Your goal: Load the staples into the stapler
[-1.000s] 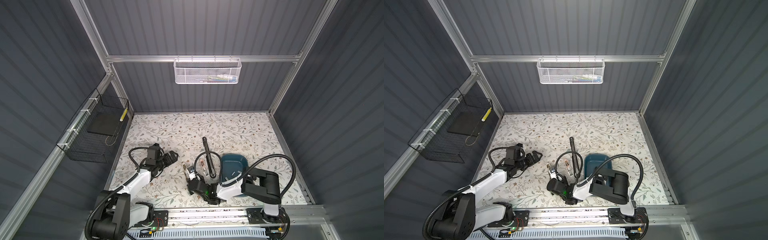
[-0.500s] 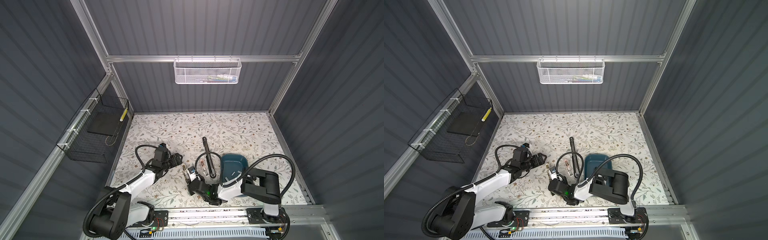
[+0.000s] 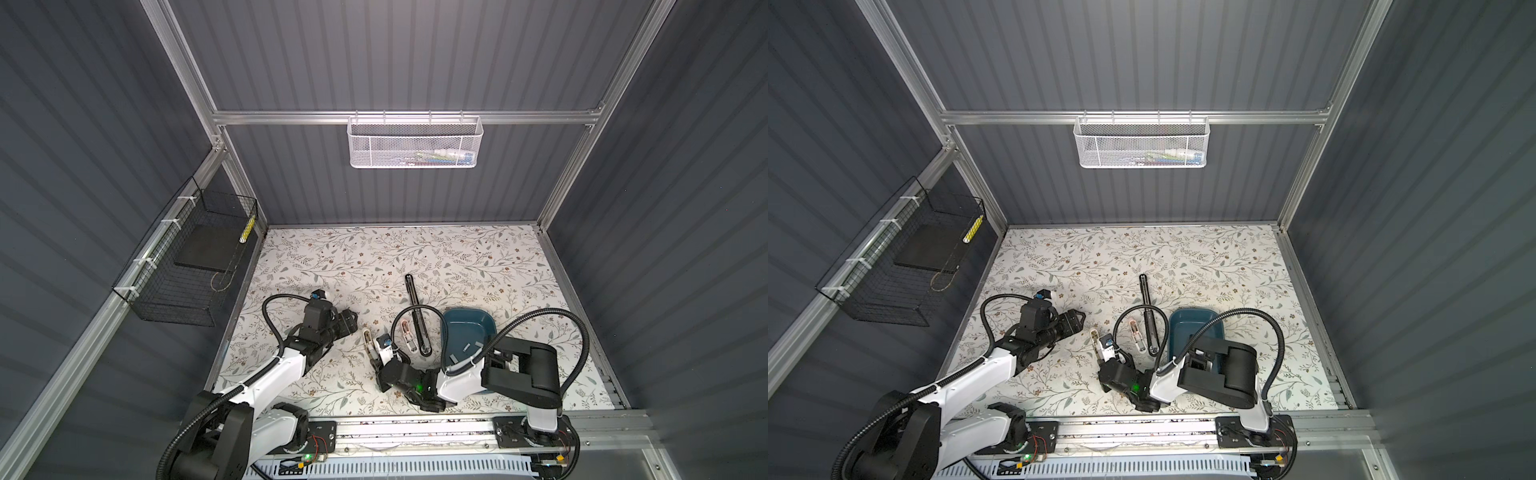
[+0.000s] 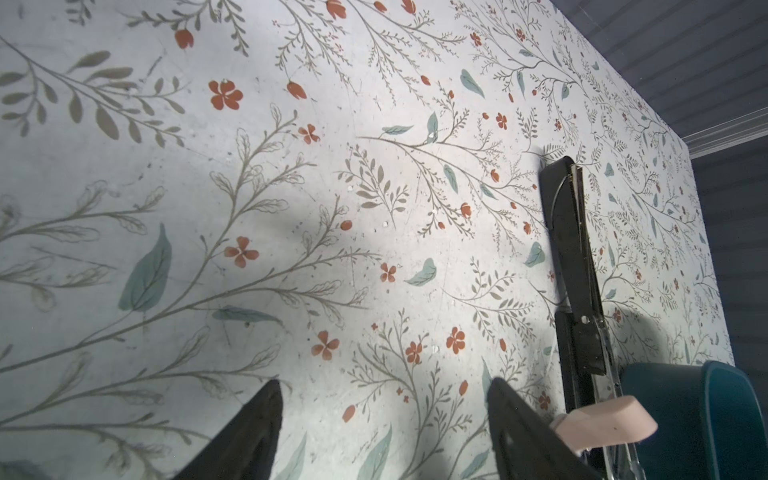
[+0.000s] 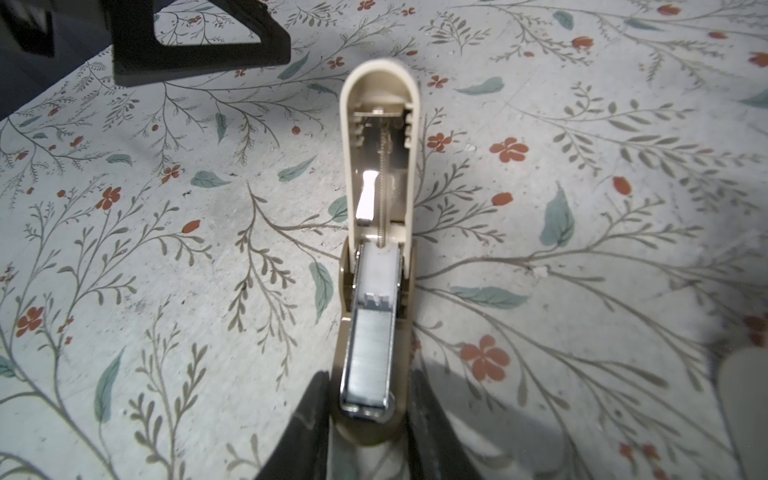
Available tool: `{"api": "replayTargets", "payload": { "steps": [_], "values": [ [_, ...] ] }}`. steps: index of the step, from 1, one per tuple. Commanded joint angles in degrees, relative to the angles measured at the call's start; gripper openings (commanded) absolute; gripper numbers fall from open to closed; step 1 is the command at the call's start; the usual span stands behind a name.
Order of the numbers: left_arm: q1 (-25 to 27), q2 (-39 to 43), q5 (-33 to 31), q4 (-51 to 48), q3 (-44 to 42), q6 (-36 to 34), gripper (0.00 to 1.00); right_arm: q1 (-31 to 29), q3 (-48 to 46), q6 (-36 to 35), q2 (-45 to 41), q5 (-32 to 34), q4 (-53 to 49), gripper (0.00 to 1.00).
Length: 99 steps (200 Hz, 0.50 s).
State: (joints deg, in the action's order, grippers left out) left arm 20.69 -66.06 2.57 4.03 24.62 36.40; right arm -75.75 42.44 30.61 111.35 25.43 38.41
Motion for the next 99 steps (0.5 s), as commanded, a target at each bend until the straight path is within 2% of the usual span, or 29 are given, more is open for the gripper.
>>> {"api": "replayTargets", "payload": {
  "steps": [1,39,71,99],
  "values": [
    [0.97,-1.35,2.99,0.57,-1.22,-1.7,0.76,-0.63,-2.09,0.73,3.89,-3.89,-8.18,0.23],
    [1.54,-1.58,5.84,1.12,-2.53,-2.23,0.76,-0.75,-2.13,0.84,3.99,-3.81,-7.93,0.22],
    [1.85,-0.61,8.11,1.31,-3.56,-2.47,0.65,-0.7,-2.1,0.85,4.09,-3.81,-7.92,0.22],
    [2.57,1.96,9.73,1.76,-5.24,-2.48,0.63,-0.69,-1.98,0.94,4.14,-3.75,-8.05,0.22]
  ]
}}
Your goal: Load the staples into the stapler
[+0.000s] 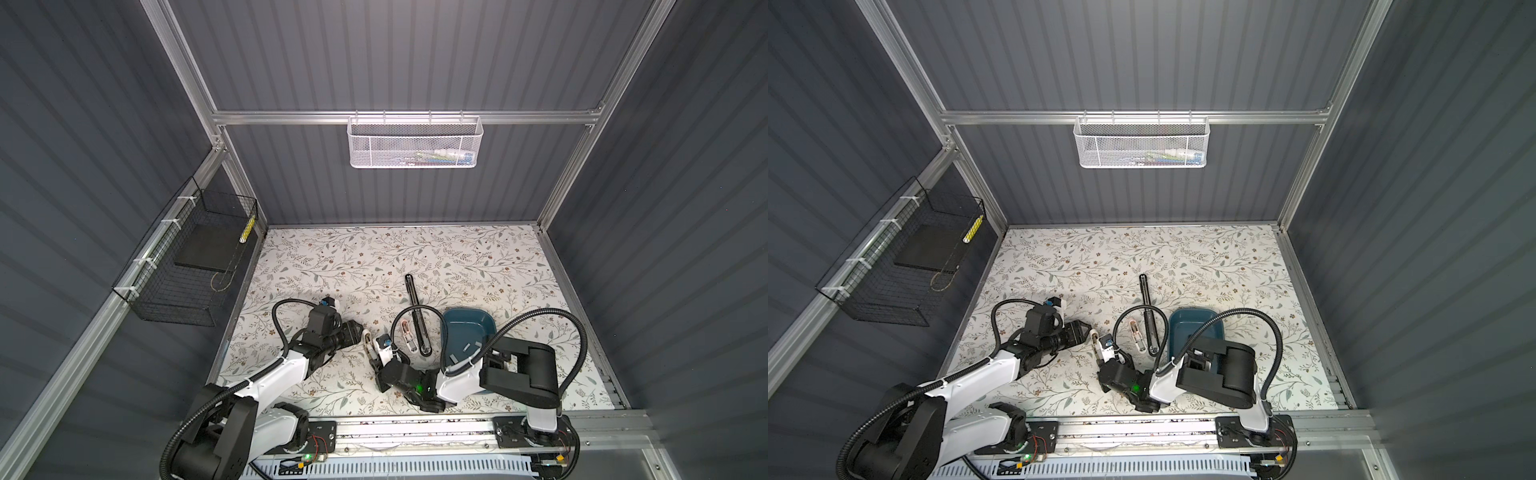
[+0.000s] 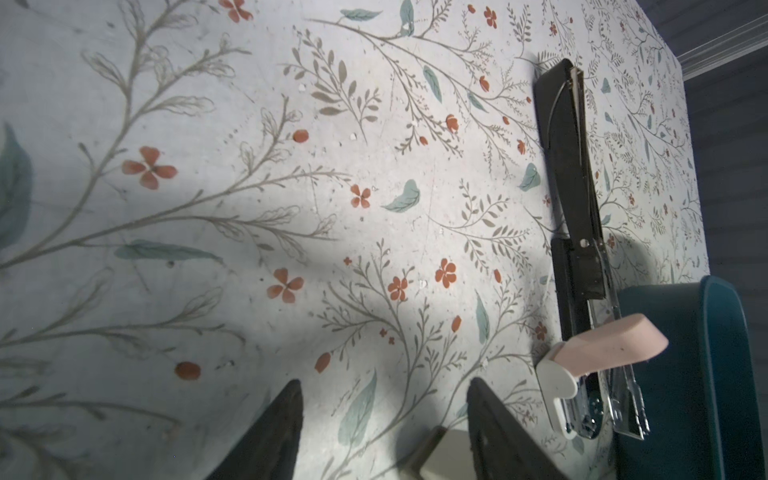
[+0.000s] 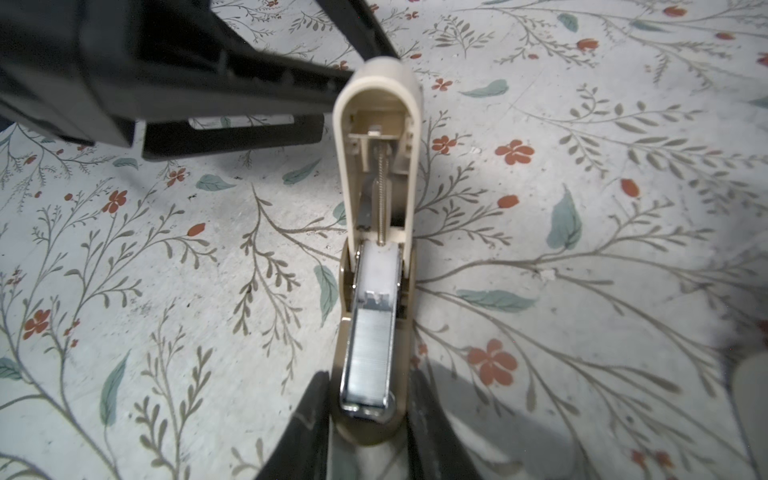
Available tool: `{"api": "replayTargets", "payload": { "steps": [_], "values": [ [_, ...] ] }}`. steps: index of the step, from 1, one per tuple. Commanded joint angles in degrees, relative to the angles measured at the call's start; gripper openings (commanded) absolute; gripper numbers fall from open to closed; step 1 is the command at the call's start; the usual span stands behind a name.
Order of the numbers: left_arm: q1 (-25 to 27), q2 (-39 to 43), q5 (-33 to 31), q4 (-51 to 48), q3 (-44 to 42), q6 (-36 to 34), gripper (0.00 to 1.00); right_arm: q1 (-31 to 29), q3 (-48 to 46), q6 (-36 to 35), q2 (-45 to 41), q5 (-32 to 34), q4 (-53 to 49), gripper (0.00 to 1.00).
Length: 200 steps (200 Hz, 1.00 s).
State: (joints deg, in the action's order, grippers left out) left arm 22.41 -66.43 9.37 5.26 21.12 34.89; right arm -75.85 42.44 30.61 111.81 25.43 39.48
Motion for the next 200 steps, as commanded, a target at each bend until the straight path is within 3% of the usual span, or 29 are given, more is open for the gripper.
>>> {"api": "replayTargets", "payload": {
  "steps": [1,38,106,200],
  "values": [
    [0.86,2.43,2.93,0.58,-1.85,-0.97,0.63,-0.6,-1.99,0.89,3.63,-3.74,-9.14,0.22],
    [2.89,2.65,4.29,3.97,-4.34,0.25,0.63,-0.53,-1.57,0.8,3.94,-3.9,-9.22,0.23],
    [8.88,5.14,-1.14,3.53,-5.79,1.17,0.63,-0.6,-2.24,1.18,3.59,-3.54,-8.4,0.23],
    [12.65,5.92,-5.03,3.67,-8.1,0.71,0.59,-0.57,-2.76,0.79,0.14,-2.26,-9.98,0.36]
  ]
}}
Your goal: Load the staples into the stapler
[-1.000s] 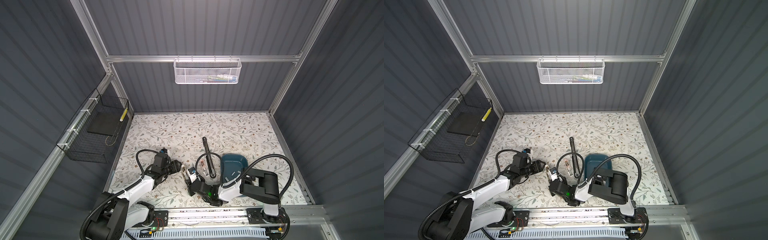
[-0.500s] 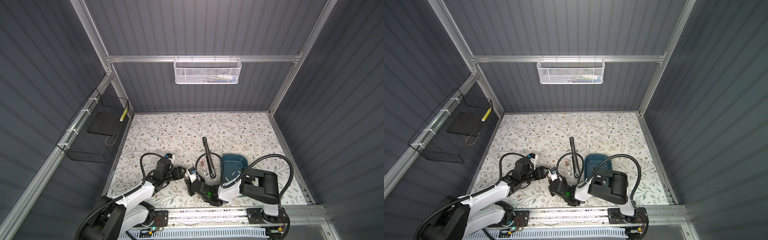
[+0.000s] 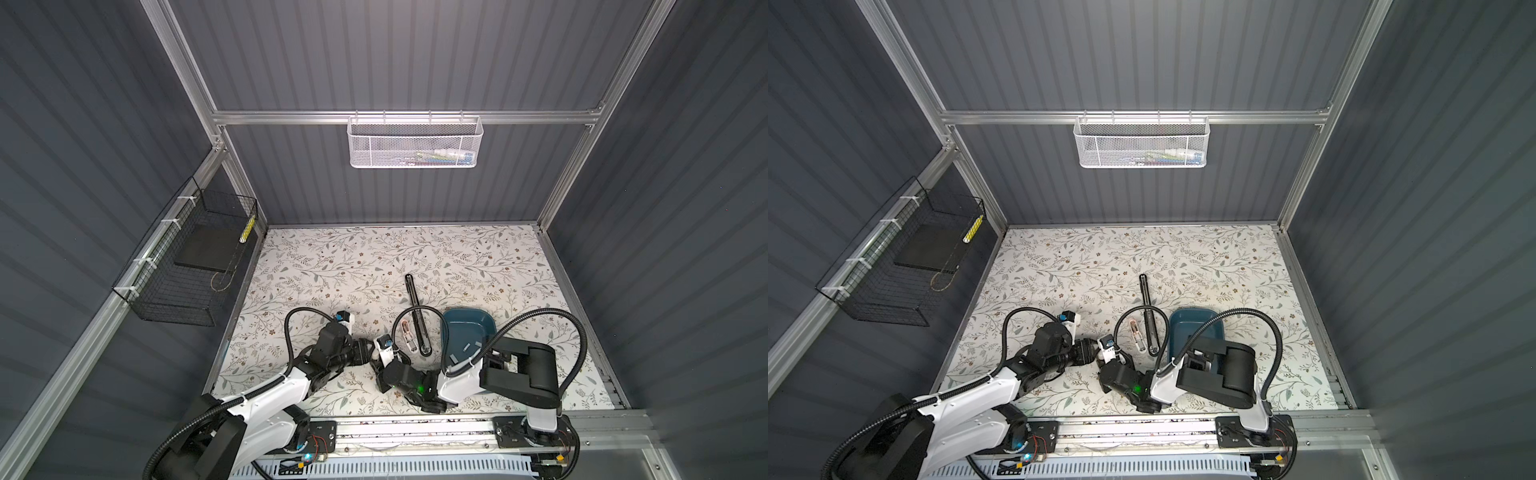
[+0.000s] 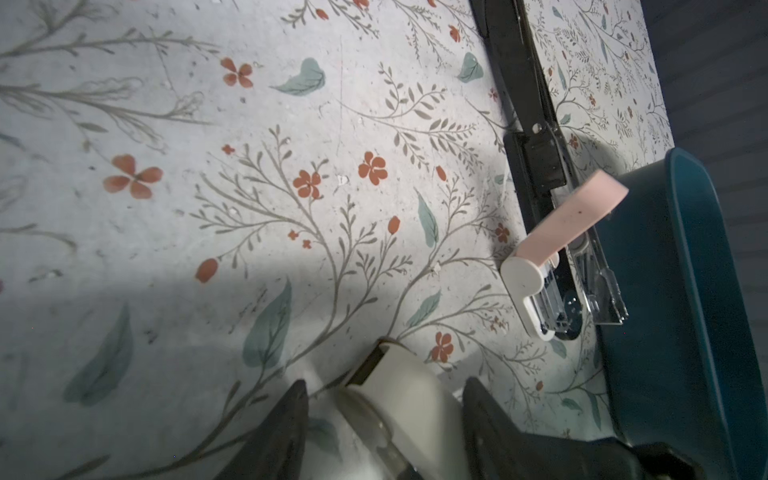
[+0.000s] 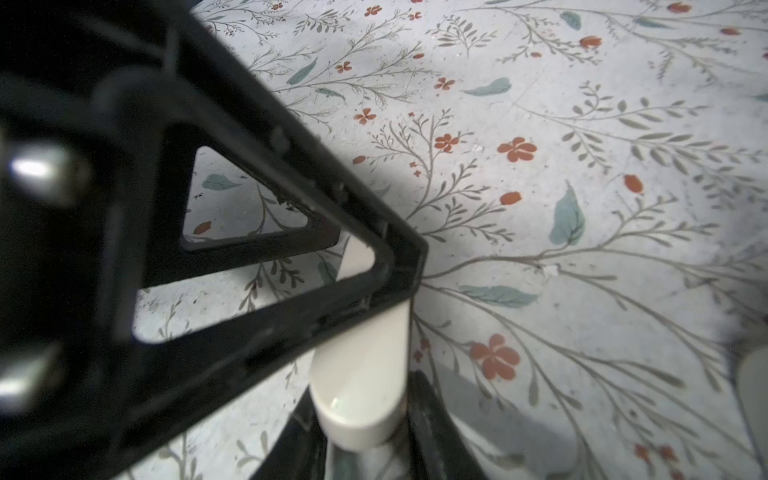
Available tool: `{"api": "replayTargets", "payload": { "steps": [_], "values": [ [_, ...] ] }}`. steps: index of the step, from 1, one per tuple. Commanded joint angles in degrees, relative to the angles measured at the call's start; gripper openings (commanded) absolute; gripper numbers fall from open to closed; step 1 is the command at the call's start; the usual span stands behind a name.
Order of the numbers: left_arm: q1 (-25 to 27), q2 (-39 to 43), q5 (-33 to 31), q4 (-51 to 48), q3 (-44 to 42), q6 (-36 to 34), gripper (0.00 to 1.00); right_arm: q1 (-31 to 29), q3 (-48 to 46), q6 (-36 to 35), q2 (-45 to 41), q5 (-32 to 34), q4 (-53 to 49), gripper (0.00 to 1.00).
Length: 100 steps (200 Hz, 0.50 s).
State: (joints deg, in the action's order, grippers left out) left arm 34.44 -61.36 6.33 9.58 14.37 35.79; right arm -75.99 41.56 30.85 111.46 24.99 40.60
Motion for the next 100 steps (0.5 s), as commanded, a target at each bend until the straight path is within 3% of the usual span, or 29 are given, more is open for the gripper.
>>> {"api": "replayTargets", "payload": {
  "steps": [1,53,100],
  "values": [
    [0.59,0.92,-2.01,-0.68,-1.36,-0.19,0.59,-0.46,-1.86,0.54,0.41,-1.81,-11.26,0.36],
    [0.9,1.45,-2.53,-1.32,-1.49,-0.55,0.58,-0.57,-2.77,0.26,-5.55,-0.38,-14.79,0.48],
    [1.16,1.82,-2.9,-1.59,-1.6,-0.54,0.57,-1.25,-3.87,-1.18,-14.25,1.29,-18.72,0.53]
  ]
}}
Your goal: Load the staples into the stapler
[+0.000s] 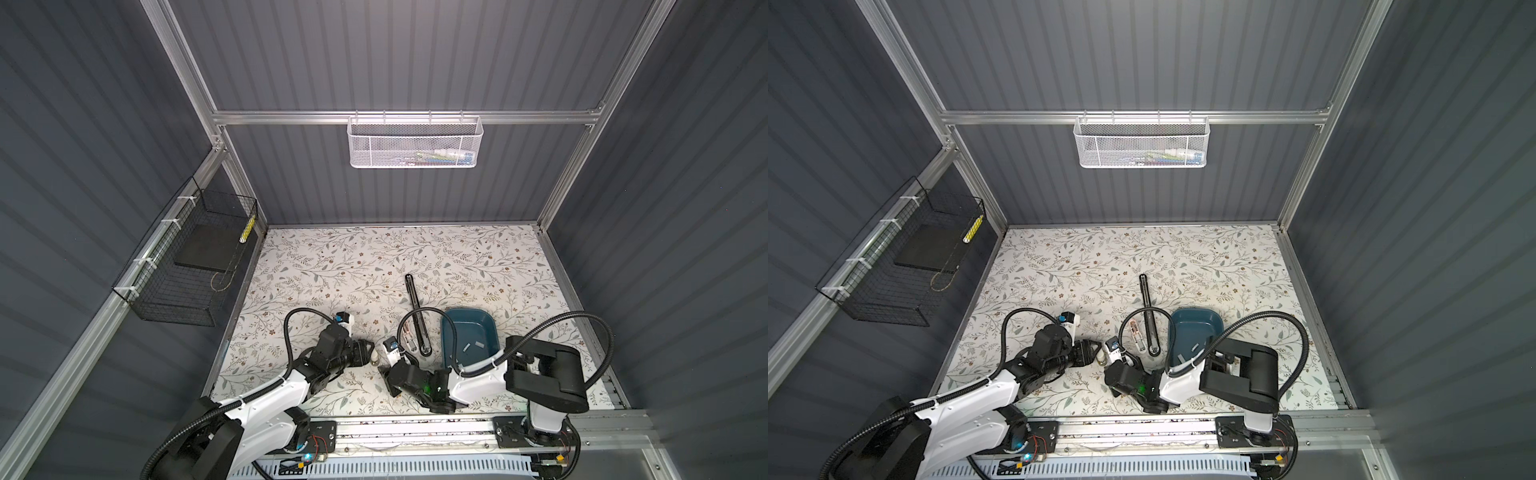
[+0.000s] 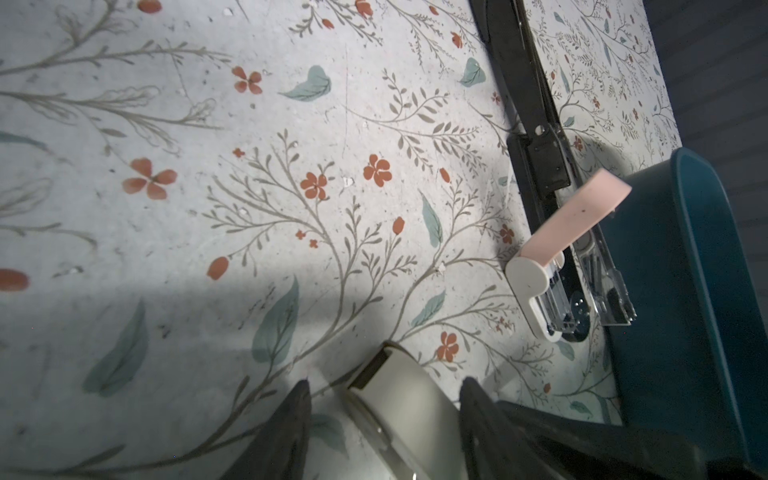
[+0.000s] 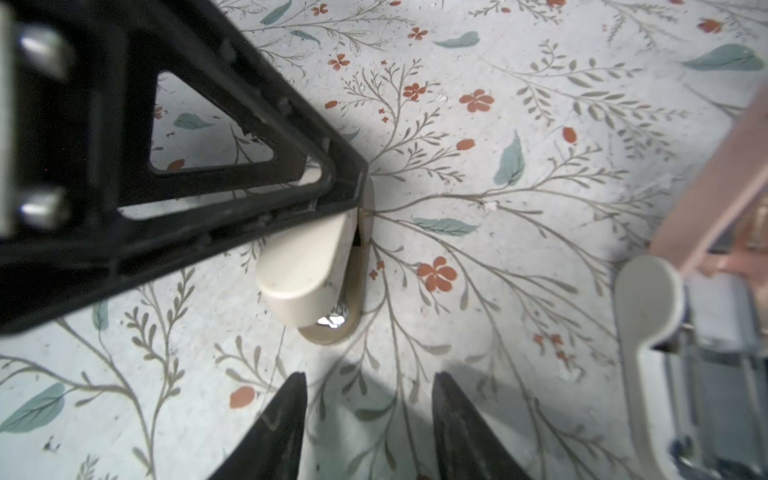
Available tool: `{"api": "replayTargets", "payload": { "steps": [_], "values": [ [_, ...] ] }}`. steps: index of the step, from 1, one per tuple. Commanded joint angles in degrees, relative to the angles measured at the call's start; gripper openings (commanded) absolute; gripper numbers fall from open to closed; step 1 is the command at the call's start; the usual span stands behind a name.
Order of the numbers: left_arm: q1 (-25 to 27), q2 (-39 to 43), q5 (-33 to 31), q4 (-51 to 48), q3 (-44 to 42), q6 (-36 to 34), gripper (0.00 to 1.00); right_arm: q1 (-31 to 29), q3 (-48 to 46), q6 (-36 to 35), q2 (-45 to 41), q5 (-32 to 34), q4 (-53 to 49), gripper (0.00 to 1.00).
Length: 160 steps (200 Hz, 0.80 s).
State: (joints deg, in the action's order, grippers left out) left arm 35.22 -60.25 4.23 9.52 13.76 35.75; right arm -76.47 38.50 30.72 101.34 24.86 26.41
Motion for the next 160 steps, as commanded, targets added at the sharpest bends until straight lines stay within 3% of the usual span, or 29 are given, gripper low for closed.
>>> {"api": "replayTargets", "payload": {
  "steps": [1,45,72,160],
  "values": [
    [0.37,0.68,-0.8,-1.56,-1.0,-0.5,0.57,-0.78,-0.8,-1.12,-4.35,1.42,-4.62,0.53],
    [0.58,0.83,-0.89,-1.61,-1.1,-0.54,0.56,-1.86,-0.9,-3.41,-12.08,2.76,-7.61,0.54],
    [0.81,1.04,-1.05,-2.13,-1.01,-0.76,0.55,-1.76,1.25,-4.44,-14.06,6.04,-9.76,0.49],
    [1.16,2.63,-1.15,-3.01,-1.56,-0.76,0.51,1.24,13.23,-2.97,-3.52,3.22,-15.26,0.35]
  ]
}}
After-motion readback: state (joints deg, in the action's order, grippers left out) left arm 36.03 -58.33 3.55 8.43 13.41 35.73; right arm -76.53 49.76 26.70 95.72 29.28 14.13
